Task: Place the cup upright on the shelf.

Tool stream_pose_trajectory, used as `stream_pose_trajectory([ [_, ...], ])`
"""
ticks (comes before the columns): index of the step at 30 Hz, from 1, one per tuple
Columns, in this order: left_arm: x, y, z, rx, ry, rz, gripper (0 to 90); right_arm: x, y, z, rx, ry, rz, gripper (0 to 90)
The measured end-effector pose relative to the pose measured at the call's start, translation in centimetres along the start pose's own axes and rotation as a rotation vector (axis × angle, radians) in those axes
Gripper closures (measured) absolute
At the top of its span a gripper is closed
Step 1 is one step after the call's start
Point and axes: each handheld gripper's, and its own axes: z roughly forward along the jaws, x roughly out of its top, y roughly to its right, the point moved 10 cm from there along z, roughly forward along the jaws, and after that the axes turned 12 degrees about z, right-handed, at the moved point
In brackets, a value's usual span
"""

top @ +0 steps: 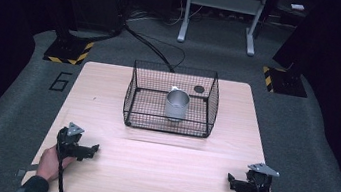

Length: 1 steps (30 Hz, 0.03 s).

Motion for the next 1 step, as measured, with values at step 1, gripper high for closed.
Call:
stream_pose_trajectory([
  [1,-0.04,0.01,-0.03,-0.003,-0.004,0.002,0.0,0.04,-0.02,0.15,0.001,-0.009,-0.02,0.0],
])
